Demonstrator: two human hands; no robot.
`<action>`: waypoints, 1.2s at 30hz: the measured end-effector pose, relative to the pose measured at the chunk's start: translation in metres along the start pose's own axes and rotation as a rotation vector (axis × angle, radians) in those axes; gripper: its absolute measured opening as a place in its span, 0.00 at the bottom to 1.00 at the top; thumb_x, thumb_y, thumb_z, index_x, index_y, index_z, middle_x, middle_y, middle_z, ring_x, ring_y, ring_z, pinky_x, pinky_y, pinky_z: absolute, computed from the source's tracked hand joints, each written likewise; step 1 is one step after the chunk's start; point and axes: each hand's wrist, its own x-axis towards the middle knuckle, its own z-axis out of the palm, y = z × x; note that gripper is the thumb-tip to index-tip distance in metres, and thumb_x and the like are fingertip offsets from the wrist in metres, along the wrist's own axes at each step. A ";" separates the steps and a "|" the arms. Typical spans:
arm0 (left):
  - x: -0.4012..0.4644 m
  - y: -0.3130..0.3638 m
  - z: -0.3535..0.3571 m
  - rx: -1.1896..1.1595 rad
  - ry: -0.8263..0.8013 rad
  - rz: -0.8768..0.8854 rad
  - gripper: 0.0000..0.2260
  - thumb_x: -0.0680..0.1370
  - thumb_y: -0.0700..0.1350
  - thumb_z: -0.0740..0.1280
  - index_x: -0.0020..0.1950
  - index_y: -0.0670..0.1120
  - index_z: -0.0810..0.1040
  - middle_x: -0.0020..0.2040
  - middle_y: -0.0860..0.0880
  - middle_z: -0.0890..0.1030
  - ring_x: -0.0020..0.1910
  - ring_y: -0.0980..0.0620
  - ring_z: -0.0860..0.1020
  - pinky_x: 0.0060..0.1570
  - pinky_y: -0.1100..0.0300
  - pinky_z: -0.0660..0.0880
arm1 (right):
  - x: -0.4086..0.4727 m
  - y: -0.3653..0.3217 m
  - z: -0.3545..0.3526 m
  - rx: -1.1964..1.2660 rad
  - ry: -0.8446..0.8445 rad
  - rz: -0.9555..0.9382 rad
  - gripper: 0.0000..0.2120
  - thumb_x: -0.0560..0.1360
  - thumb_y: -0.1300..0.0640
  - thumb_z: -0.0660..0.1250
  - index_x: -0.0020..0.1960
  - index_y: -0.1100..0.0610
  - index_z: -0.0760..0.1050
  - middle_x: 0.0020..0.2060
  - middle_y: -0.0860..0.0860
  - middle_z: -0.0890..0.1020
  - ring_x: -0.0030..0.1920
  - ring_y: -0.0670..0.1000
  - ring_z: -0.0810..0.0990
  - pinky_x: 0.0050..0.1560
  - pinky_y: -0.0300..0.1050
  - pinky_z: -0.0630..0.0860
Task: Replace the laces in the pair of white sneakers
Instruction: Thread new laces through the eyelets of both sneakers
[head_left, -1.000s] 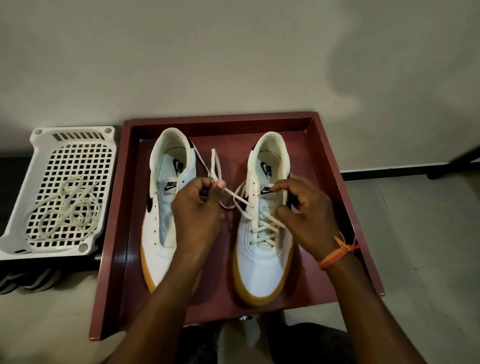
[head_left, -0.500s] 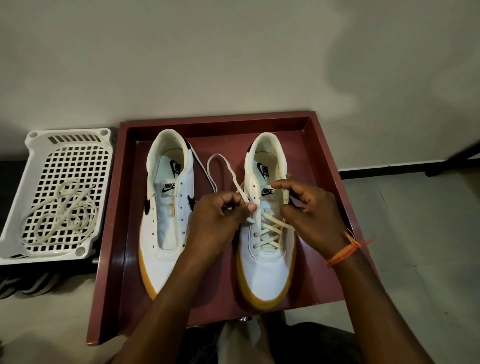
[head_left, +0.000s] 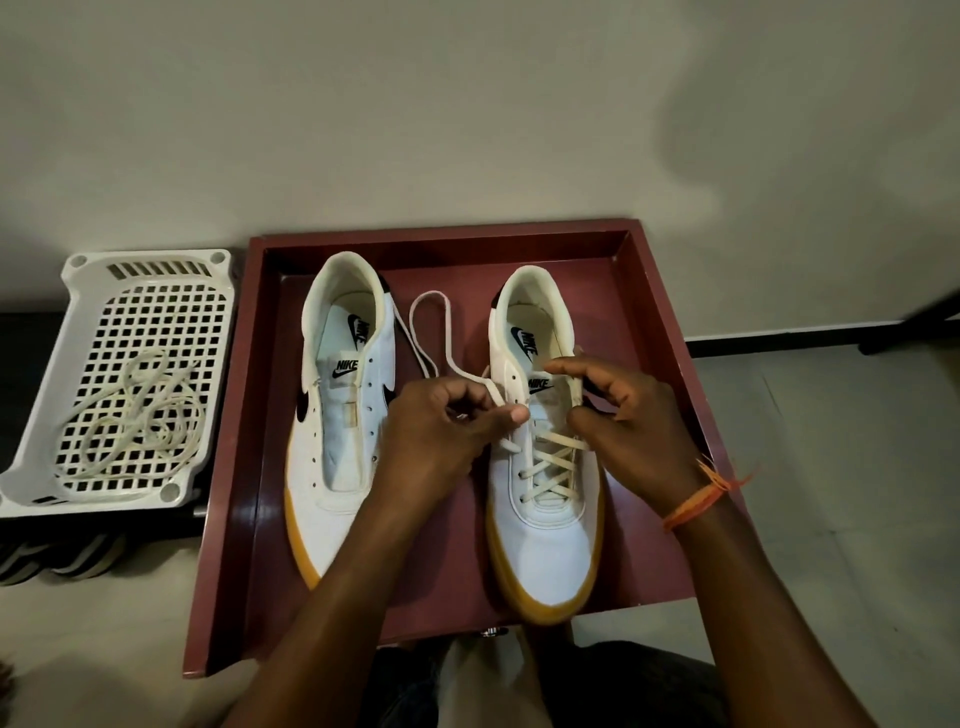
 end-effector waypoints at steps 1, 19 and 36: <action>0.000 0.000 0.001 0.013 0.020 0.008 0.11 0.70 0.50 0.77 0.36 0.44 0.82 0.26 0.47 0.79 0.23 0.55 0.72 0.24 0.63 0.69 | 0.000 0.000 0.000 -0.017 0.004 -0.003 0.22 0.72 0.69 0.68 0.62 0.51 0.79 0.58 0.46 0.82 0.59 0.38 0.78 0.52 0.27 0.74; -0.004 0.004 -0.009 0.215 -0.075 -0.377 0.30 0.75 0.67 0.62 0.36 0.40 0.79 0.30 0.44 0.81 0.20 0.51 0.77 0.21 0.67 0.66 | 0.001 -0.003 -0.003 0.059 -0.035 0.040 0.34 0.76 0.61 0.70 0.77 0.46 0.60 0.71 0.45 0.72 0.70 0.43 0.71 0.67 0.45 0.73; -0.046 0.031 0.017 -0.334 0.189 -0.107 0.13 0.77 0.46 0.71 0.47 0.34 0.81 0.31 0.48 0.80 0.24 0.58 0.74 0.25 0.66 0.69 | -0.013 -0.043 0.011 -0.200 0.226 0.067 0.11 0.74 0.57 0.72 0.56 0.52 0.81 0.51 0.47 0.76 0.48 0.44 0.77 0.42 0.22 0.67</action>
